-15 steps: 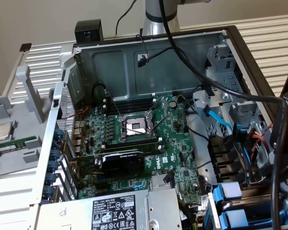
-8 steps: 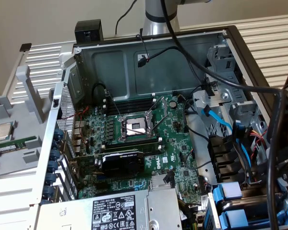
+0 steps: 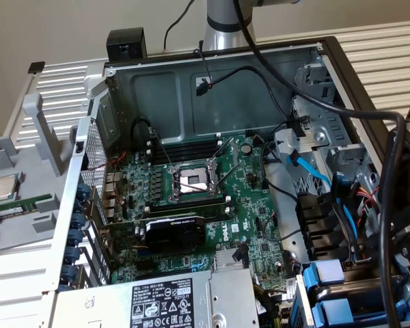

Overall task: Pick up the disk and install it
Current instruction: 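Insert the first disk wire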

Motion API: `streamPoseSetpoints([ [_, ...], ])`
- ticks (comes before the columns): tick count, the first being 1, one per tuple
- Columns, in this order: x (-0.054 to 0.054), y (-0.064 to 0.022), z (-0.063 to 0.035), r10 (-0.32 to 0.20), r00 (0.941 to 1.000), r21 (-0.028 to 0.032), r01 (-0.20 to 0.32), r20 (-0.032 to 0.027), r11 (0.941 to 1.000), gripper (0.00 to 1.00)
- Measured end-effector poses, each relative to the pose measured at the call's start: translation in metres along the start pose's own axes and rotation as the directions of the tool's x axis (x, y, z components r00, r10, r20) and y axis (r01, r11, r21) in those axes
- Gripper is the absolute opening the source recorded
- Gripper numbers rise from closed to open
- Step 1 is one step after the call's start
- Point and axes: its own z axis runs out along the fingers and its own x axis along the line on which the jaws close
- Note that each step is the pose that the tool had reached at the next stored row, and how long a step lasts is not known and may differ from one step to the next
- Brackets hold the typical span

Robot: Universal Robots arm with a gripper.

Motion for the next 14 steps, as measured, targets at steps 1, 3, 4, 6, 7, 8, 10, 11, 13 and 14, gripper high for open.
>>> streamPoseSetpoints([
  [1, -0.0009, -0.0002, -0.0007, 0.001, 1.0, -0.0016, -0.001, -0.0043, 1.0, 0.16],
  [3, -0.0032, -0.0004, -0.0032, 0.003, 0.9999, -0.004, -0.003, -0.0104, 1.0, 0.16],
  [4, -0.0043, -0.0005, -0.0044, 0.003, 0.9999, -0.0051, -0.003, -0.0132, 1.0, 0.16],
  [6, -0.0059, -0.0006, -0.0062, 0.005, 0.9998, -0.008, -0.005, -0.0207, 1.0, 0.16],
  [7, -0.0067, -0.0006, -0.007, 0.006, 0.9997, -0.0098, -0.006, -0.0251, 0.9999, 0.16],
  [8, -0.0074, -0.0007, -0.0075, 0.007, 0.9995, -0.0118, -0.008, -0.0304, 0.9999, 0.16],
  [10, -0.0084, -0.0006, -0.0084, 0.01, 0.9991, -0.0161, -0.011, -0.0414, 0.9998, 0.16],
  [11, -0.0088, -0.0006, -0.0088, 0.011, 0.9989, -0.018, -0.012, -0.0465, 0.9998, 0.16],
  [13, -0.0095, -0.0004, -0.0092, 0.013, 0.9984, -0.0209, -0.014, -0.0543, 0.9997, 0.16],
  [14, -0.0098, -0.0003, -0.0094, 0.014, 0.9983, -0.0215, -0.015, -0.0563, 0.9997, 0.16],
])
